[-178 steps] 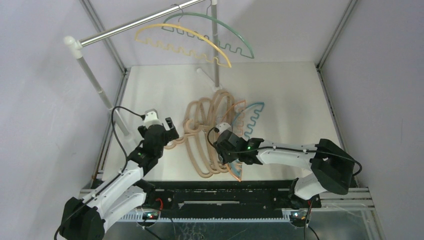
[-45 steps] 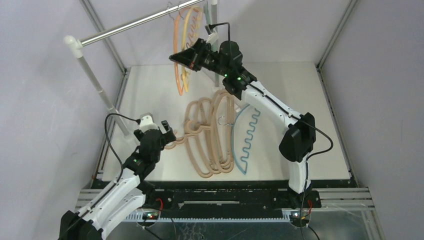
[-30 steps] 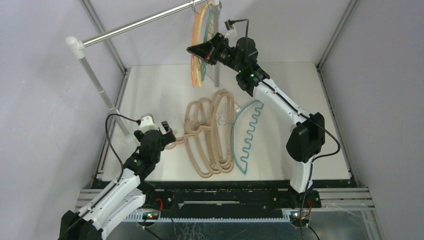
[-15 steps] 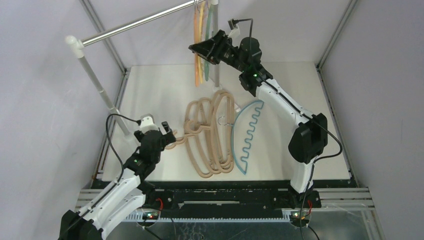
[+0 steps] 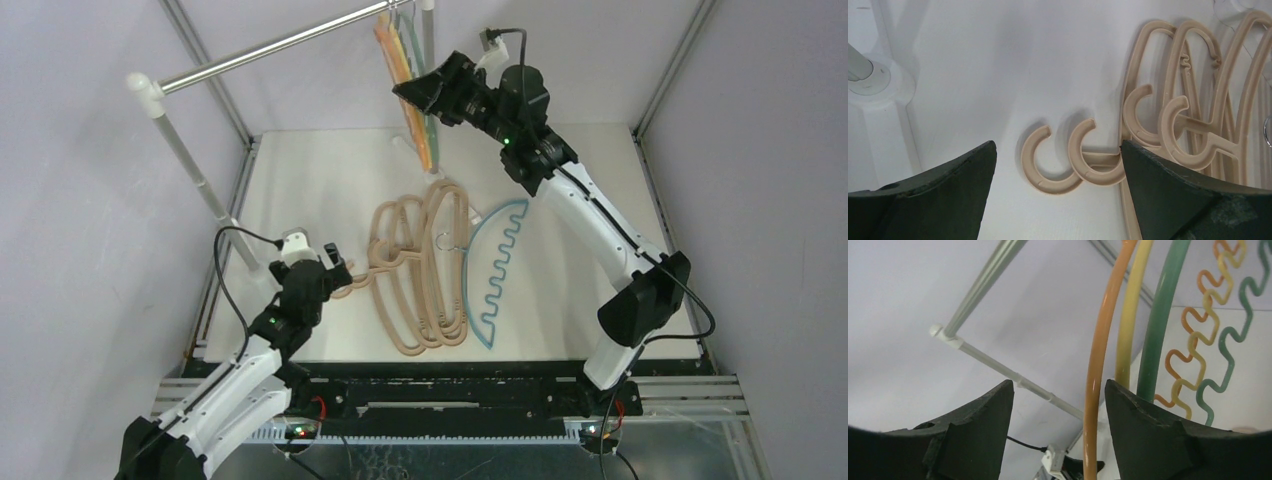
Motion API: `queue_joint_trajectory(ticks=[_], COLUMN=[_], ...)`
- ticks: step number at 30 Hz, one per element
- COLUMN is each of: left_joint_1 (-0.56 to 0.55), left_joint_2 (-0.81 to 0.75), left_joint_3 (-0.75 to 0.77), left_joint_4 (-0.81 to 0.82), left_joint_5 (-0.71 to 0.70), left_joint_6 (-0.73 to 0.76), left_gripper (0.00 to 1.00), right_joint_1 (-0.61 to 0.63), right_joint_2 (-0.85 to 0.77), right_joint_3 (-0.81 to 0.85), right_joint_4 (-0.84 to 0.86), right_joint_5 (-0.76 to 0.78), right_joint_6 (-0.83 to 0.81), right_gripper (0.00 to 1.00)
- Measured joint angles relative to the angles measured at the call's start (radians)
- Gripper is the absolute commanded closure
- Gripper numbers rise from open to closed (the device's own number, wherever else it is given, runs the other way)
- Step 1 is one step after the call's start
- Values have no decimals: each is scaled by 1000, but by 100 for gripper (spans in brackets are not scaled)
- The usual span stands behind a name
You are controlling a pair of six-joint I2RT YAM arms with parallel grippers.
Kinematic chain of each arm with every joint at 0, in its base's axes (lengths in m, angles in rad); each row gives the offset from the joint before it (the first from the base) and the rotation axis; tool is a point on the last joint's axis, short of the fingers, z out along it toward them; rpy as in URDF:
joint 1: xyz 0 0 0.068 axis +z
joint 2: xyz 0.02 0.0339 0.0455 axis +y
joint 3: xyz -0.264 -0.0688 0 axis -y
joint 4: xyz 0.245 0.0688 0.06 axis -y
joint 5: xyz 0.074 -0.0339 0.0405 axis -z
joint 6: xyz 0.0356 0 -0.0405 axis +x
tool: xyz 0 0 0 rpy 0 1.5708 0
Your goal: Organize the hangers
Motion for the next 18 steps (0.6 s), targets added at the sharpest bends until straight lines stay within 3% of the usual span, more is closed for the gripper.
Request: queue_joint_trajectory(ticks=[10,18], left_joint_1=[0,0], left_joint_2=[22,43], left_joint_3=[0,0], left_joint_4=[10,11], left_joint_5=[0,0], left_joint_6=[0,0], left_gripper=[1,1], right_joint_1=[49,158], right_joint_2=[-17,-182], right_joint_3=[20,-65], right_joint_4=[-270,-354], right_joint_5=[249,526], right_joint_6=[-214,-416], right_gripper=[25,24])
